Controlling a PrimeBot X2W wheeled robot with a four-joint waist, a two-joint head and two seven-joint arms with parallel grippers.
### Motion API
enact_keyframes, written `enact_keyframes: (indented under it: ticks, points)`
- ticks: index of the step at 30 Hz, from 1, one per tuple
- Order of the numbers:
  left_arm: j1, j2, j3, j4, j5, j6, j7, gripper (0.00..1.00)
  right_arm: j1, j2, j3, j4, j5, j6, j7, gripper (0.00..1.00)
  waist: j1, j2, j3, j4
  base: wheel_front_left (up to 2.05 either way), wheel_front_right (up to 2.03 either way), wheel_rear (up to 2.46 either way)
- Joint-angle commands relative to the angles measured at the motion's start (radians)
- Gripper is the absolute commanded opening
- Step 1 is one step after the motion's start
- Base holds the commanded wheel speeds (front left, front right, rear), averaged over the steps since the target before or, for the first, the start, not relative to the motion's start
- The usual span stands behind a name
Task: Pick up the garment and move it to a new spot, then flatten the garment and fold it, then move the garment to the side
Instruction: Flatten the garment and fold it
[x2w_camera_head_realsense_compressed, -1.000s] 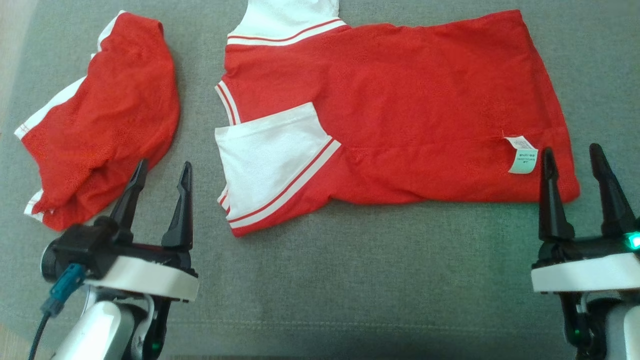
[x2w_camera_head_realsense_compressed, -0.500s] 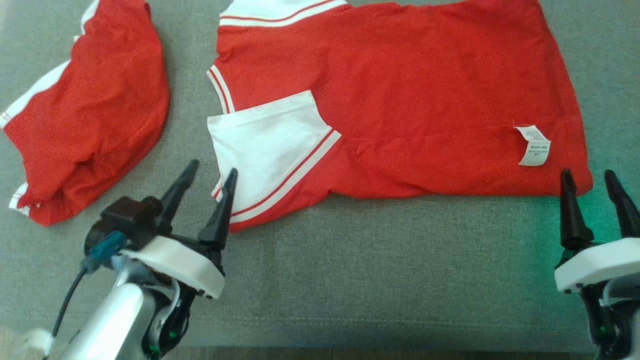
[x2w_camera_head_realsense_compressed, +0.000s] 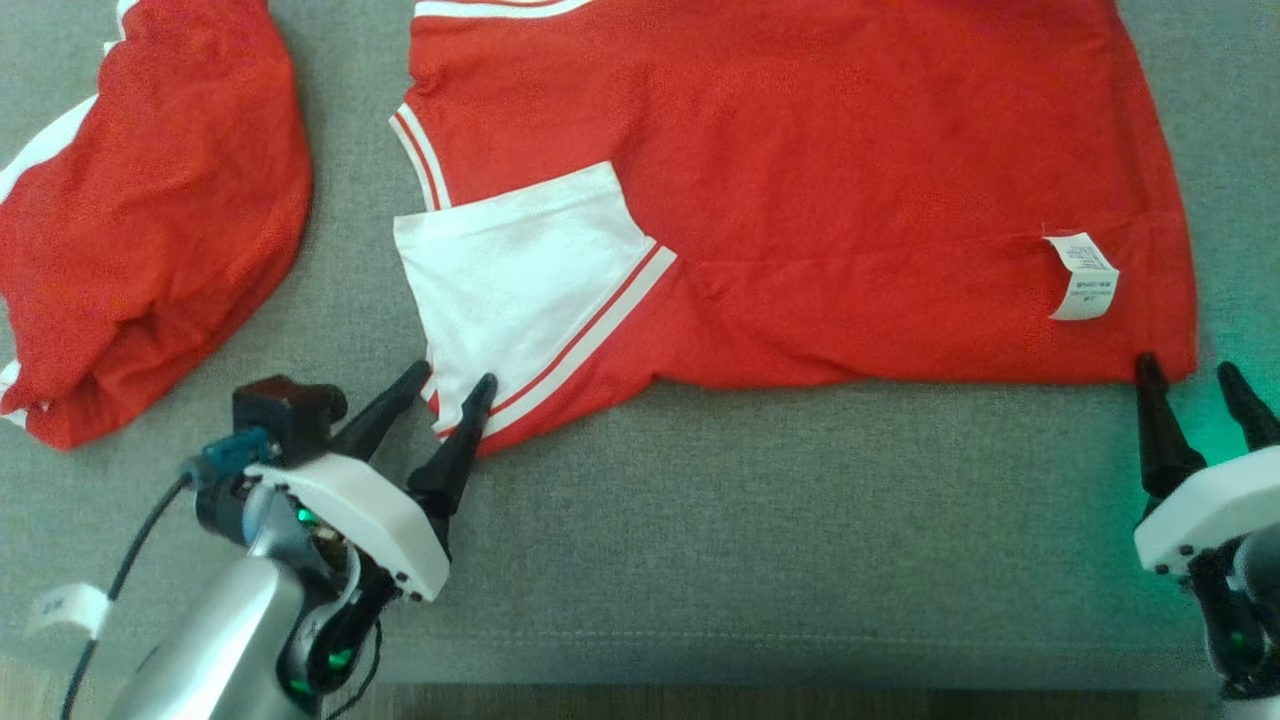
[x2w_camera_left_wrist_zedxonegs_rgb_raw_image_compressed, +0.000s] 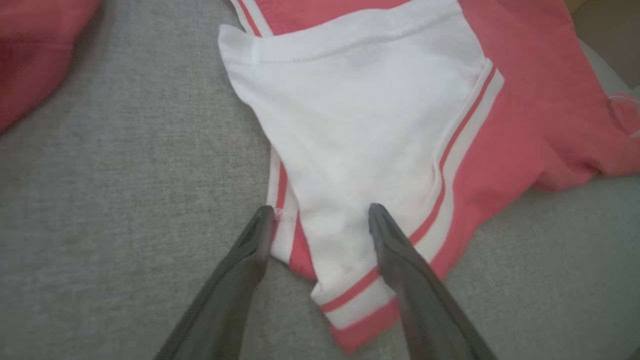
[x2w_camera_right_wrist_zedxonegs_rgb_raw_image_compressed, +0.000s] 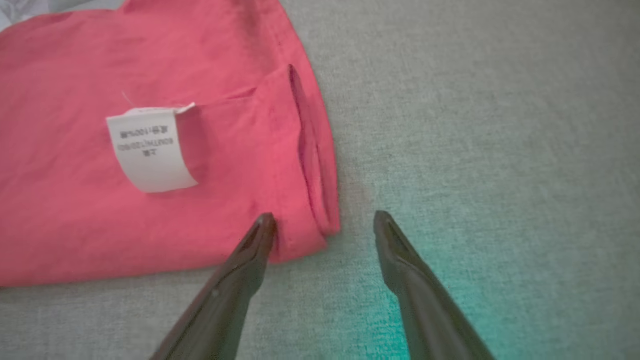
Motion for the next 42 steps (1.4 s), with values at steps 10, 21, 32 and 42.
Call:
enact_keyframes:
  ticks: [10, 21, 32, 42]
  points:
    - [-0.034, 0.042, -0.004, 0.032, -0.027, -0.019, 0.111, 1.0, -0.072, -0.006, -0.004, -0.014, 0.021, -0.001, 0.103, 1.0, 0.0, 0.0, 0.025, 0.009, 0.0, 0.0, 0.0]
    - [-0.039, 0.083, -0.009, -0.001, -0.016, -0.029, 0.121, 0.0, -0.036, -0.006, -0.044, -0.041, 0.088, -0.001, 0.139, 0.0, 0.0, 0.0, 0.024, 0.015, 0.0, 0.0, 0.0]
    - [0.045, 0.191, 0.064, -0.105, -0.024, 0.029, 0.118, 0.0, 0.159, -0.006, -0.086, -0.115, 0.207, -0.001, 0.131, 0.0, 0.0, 0.0, -0.033, 0.01, 0.0, 0.0, 0.0]
    - [0.103, 0.22, 0.079, -0.156, -0.037, 0.063, 0.133, 0.94, 0.272, -0.006, -0.087, -0.174, 0.255, -0.001, 0.109, 1.0, 0.0, 0.0, -0.07, -0.009, 0.0, 0.0, 0.0]
